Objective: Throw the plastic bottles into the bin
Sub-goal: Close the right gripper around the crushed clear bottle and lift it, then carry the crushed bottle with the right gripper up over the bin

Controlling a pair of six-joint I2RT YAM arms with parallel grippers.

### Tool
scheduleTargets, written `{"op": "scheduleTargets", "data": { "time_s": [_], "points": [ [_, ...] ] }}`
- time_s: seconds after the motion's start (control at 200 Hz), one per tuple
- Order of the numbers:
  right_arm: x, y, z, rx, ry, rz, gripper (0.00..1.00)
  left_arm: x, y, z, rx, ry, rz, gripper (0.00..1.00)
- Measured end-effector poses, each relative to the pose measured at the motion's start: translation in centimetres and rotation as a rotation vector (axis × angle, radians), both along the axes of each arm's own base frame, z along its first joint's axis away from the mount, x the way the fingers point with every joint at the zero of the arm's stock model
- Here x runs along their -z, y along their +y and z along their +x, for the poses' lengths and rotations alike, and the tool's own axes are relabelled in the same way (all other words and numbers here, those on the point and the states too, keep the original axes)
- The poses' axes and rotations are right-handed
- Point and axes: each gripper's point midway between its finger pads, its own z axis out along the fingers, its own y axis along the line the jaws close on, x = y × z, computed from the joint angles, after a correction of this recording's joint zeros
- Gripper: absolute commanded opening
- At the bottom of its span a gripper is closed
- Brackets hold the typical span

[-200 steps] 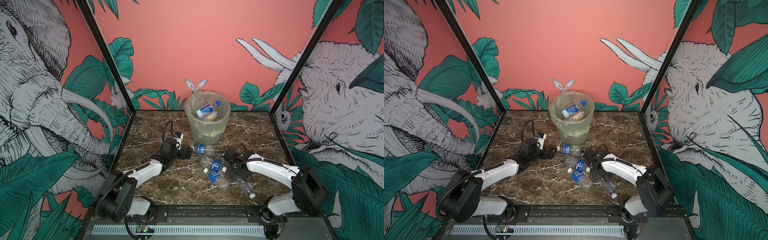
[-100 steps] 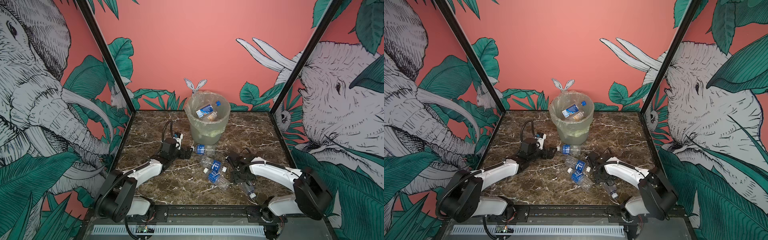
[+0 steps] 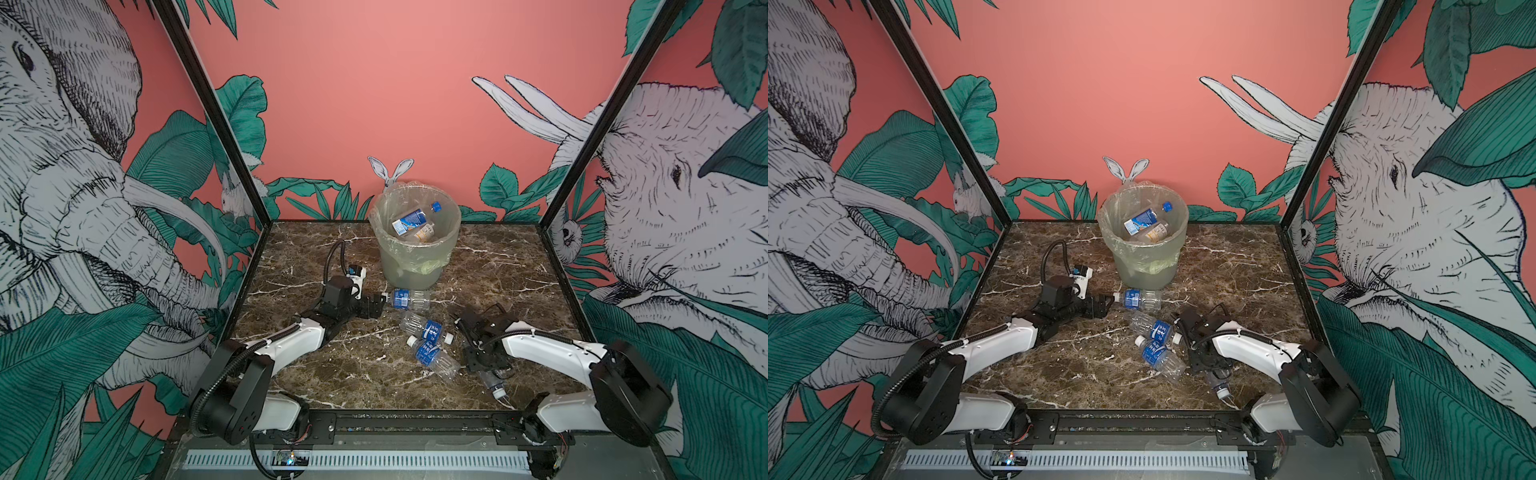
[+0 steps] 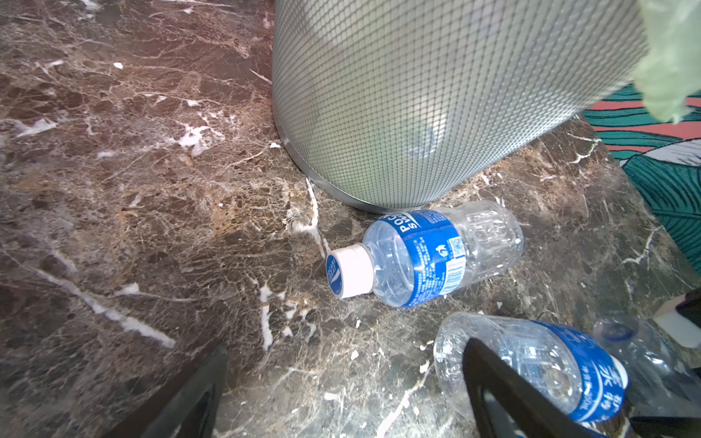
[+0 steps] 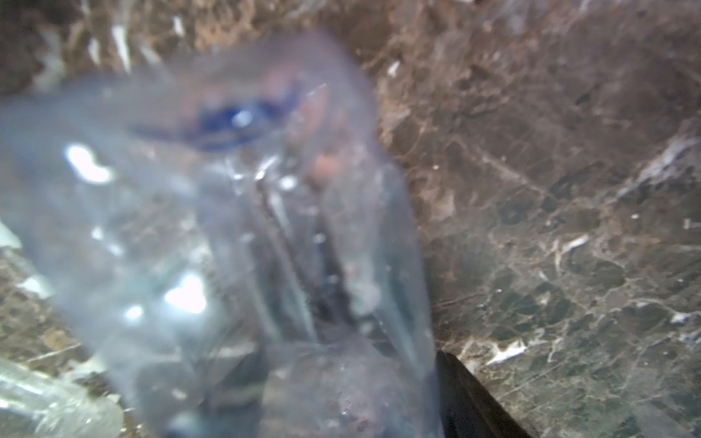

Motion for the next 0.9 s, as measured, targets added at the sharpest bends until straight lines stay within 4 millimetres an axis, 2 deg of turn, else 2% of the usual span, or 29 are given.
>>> {"op": "scheduleTargets", "data": {
  "time_s": [0.22, 0.435, 0.71, 0.9],
  "points": [
    [-0.5, 0.2, 0.1, 0.016, -0.066, 0.067, 0.58, 0.0, 0.0, 0.0, 0.0, 0.0, -0.001, 0.97],
    [-1.7, 0.9, 0.5, 0.009, -0.164, 0.15, 0.54, 0.2, -0.1, 0.1, 0.0, 0.007, -0.004, 0.97],
    [-4.9, 2.0, 1.4, -0.022, -0.333, 0.26, 0.51, 1.0, -0.1, 0.0, 0.0, 0.028, 0.0, 0.97],
    [-8.3, 2.9, 1.8, -0.081, -0.502, 0.319, 0.51, 1.1, -0.2, 0.1, 0.0, 0.028, 0.0, 0.97]
  ]
}}
